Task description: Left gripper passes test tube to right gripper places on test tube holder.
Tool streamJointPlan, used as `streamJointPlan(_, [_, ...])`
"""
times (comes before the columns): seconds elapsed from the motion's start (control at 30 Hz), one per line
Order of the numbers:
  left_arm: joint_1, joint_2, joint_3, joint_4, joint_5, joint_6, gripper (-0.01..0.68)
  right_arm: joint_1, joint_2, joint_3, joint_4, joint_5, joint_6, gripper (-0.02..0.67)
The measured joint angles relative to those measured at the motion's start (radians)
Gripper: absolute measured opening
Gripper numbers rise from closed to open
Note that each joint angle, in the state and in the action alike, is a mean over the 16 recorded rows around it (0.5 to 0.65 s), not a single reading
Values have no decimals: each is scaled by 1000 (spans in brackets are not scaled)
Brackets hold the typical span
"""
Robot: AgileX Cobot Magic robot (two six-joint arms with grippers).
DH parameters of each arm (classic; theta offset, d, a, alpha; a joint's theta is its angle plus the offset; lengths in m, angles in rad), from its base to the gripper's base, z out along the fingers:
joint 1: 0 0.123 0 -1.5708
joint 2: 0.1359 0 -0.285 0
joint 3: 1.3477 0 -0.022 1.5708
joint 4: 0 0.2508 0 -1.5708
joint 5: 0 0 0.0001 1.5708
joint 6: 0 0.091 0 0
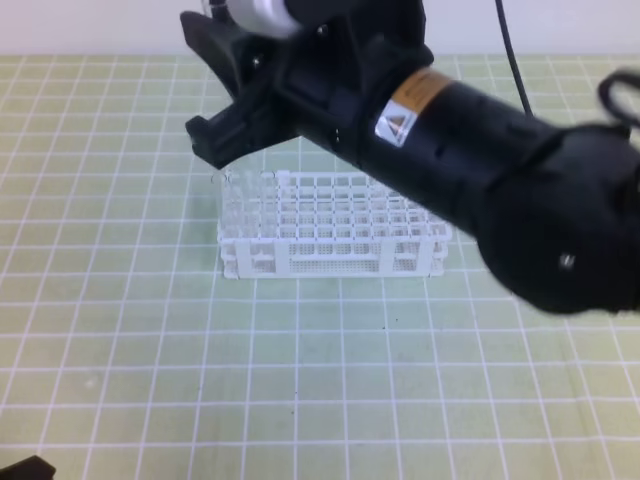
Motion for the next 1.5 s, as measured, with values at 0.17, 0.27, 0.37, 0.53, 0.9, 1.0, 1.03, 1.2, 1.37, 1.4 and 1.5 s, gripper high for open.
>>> streamJointPlan(0.17, [0, -1, 0, 2, 11, 0, -2, -20, 8, 68, -39, -141, 30, 99])
streamJointPlan(0.27, [0, -1, 0, 7, 15, 0, -2, -33, 11, 109, -28, -206, 20, 99])
streamJointPlan(0.37, [0, 0, 0, 13, 17, 0, -2, -44, 18, 142, -11, -255, 9, 99])
streamJointPlan(0.53, [0, 2, 0, 23, 19, 0, -2, -57, 52, 161, 14, -288, -8, 99])
streamJointPlan(0.9, [0, 2, 0, 31, 23, 0, -2, -62, 182, 159, 19, -401, -11, 99])
streamJointPlan(1.0, [0, 2, 0, 32, 24, 0, -2, -62, 214, 151, 19, -428, -11, 99])
streamJointPlan(1.03, [0, 2, 0, 32, 24, 0, -2, -63, 222, 148, 19, -435, -11, 99])
streamJointPlan(1.2, [0, 0, 0, 30, 26, 0, -2, -64, 260, 130, 20, -463, -11, 99])
streamJointPlan(1.37, [0, 1, 0, 31, 26, 0, -2, -70, 281, 112, 23, -472, -11, 99])
streamJointPlan(1.4, [0, 1, 0, 31, 26, 0, -2, -72, 285, 110, 24, -473, -11, 99])
streamJointPlan(1.5, [0, 1, 0, 31, 26, 0, -2, -76, 291, 105, 27, -473, -11, 99])
